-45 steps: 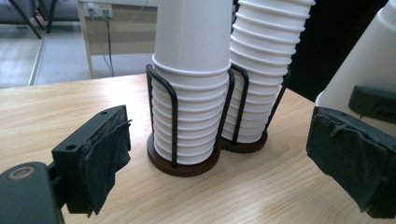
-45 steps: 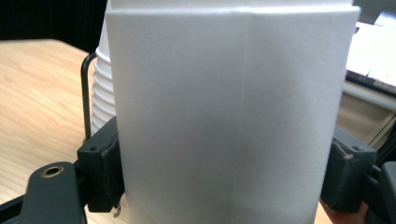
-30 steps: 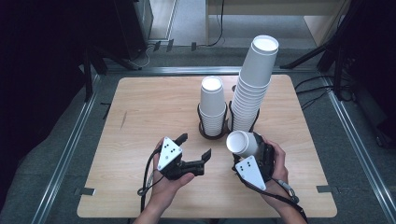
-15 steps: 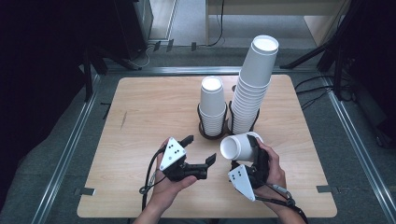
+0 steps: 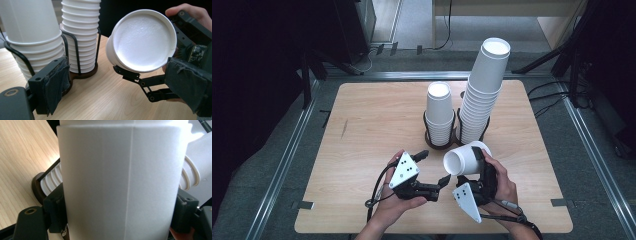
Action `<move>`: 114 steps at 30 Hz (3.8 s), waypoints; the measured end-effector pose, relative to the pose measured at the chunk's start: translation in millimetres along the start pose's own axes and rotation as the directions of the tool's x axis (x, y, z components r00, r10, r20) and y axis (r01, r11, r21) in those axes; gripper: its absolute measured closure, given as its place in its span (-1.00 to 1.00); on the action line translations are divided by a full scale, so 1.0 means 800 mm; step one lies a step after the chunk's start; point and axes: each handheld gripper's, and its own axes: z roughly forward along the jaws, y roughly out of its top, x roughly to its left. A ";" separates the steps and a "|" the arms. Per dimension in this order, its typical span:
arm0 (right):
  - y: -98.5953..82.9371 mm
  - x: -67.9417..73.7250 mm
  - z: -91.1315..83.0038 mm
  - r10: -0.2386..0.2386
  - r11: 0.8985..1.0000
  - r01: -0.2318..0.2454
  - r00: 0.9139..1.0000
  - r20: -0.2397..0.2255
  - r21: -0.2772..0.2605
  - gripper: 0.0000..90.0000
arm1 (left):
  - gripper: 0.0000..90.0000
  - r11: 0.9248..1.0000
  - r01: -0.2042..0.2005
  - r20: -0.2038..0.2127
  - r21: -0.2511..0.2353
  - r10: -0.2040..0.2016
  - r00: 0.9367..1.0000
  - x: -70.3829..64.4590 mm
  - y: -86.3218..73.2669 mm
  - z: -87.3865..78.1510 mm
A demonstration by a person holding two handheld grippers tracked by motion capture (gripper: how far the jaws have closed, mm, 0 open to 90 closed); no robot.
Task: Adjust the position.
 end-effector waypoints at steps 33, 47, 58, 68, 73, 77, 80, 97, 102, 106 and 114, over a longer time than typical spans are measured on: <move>0.016 0.018 -0.009 0.007 0.996 -0.020 0.990 -0.143 -0.086 -0.57 | -0.52 0.995 -0.096 0.040 0.024 0.095 0.995 -0.021 -0.004 0.008; 0.014 0.015 -0.012 0.046 0.992 -0.065 0.985 -0.167 -0.113 -0.68 | -0.45 0.997 -0.077 0.066 0.015 0.075 0.995 -0.019 -0.003 0.004; 0.000 0.011 -0.008 0.100 0.989 -0.120 0.974 -0.204 -0.085 -1.00 | -0.44 0.999 -0.049 0.075 0.003 0.049 0.996 -0.012 0.003 -0.003; -0.010 0.006 -0.004 0.122 0.990 -0.133 0.975 -0.184 -0.050 -1.00 | -0.44 0.999 -0.032 0.079 -0.005 0.033 0.996 -0.006 0.007 -0.009; -0.010 0.011 -0.004 0.093 0.993 -0.104 0.979 -0.183 -0.051 -1.00 | -0.44 1.000 -0.031 0.089 0.003 0.031 0.996 -0.007 0.006 -0.008; -0.011 0.012 -0.002 0.091 0.994 -0.102 0.978 -0.187 -0.048 -0.99 | -0.44 1.000 -0.030 0.097 0.007 0.029 0.995 -0.007 0.005 -0.007; -0.013 0.013 -0.003 0.069 0.995 -0.080 0.982 -0.174 -0.056 -0.93 | -0.45 0.999 -0.032 0.097 0.010 0.031 0.995 -0.007 0.005 -0.006; -0.015 0.024 -0.004 -0.056 0.997 0.050 0.989 -0.133 -0.051 -0.72 | -0.81 0.998 0.022 0.103 0.060 -0.028 0.994 -0.002 0.006 -0.002; -0.017 0.021 -0.002 -0.114 0.993 0.111 0.988 -0.102 -0.032 -0.72 | -0.81 0.998 0.021 0.102 0.066 -0.028 0.994 0.000 0.006 -0.003; -0.016 0.014 -0.001 -0.223 0.975 0.223 0.974 -0.041 -0.017 -0.72 | -0.81 0.997 0.027 0.098 0.078 -0.034 0.995 0.002 0.005 -0.001; -0.017 0.013 0.000 -0.382 0.924 0.382 0.924 0.017 0.015 -0.72 | -0.81 0.995 0.024 0.099 0.095 -0.033 0.995 0.001 0.003 0.002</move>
